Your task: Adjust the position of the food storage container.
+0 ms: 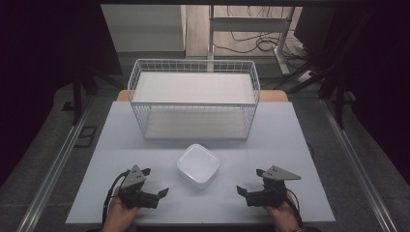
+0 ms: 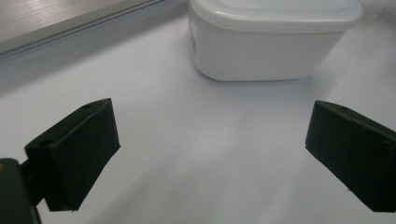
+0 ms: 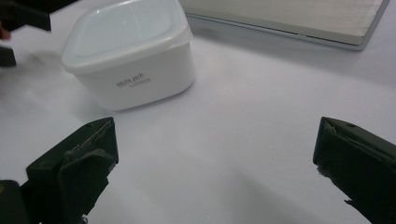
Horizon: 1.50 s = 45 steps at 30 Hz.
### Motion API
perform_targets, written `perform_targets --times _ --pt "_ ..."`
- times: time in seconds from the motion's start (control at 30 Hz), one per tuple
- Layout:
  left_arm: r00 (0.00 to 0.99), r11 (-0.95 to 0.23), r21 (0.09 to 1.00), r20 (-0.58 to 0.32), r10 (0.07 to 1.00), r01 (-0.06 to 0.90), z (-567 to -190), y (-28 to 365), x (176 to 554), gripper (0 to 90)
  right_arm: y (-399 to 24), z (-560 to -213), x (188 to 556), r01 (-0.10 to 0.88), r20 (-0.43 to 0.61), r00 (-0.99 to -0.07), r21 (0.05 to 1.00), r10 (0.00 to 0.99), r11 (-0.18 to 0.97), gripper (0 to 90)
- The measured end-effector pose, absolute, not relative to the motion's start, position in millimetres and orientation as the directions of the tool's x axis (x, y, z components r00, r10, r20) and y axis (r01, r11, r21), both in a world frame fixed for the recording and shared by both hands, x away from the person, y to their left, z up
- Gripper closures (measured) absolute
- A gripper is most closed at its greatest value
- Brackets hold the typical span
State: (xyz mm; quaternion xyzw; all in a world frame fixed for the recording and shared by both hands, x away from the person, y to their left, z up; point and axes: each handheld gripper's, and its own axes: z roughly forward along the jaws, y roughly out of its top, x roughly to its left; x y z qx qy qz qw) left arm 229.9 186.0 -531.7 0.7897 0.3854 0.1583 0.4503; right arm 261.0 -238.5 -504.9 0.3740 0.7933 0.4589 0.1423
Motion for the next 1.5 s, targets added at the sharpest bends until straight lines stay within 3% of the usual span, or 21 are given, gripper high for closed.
perform_targets --times 0.27,0.6,0.83,1.3,1.5 --pt "0.656 -0.310 0.807 -0.122 0.745 0.503 -534.2 189.6 235.2 2.5 -231.0 -507.0 259.4 0.458 0.066 -0.694 0.809 0.717 0.369 0.0" --pt "0.669 -0.312 0.791 -0.160 0.726 0.527 -533.0 190.9 239.2 2.9 -230.1 -509.2 262.2 0.486 0.088 -0.691 0.791 0.718 0.371 0.0" --pt "0.662 -0.297 0.800 -0.161 0.732 0.522 -526.4 190.9 245.2 16.4 -227.0 -504.7 264.1 0.485 0.078 -0.691 0.787 0.719 0.380 0.0" --pt "0.657 -0.304 0.810 -0.128 0.743 0.501 -524.4 182.6 276.8 53.3 -215.0 -496.7 280.2 0.493 0.099 -0.705 0.780 0.702 0.386 27.9" --pt "0.665 -0.301 0.818 -0.127 0.736 0.490 -524.9 177.8 297.2 70.1 -199.1 -498.2 293.1 0.503 0.123 -0.725 0.767 0.678 0.398 51.0"
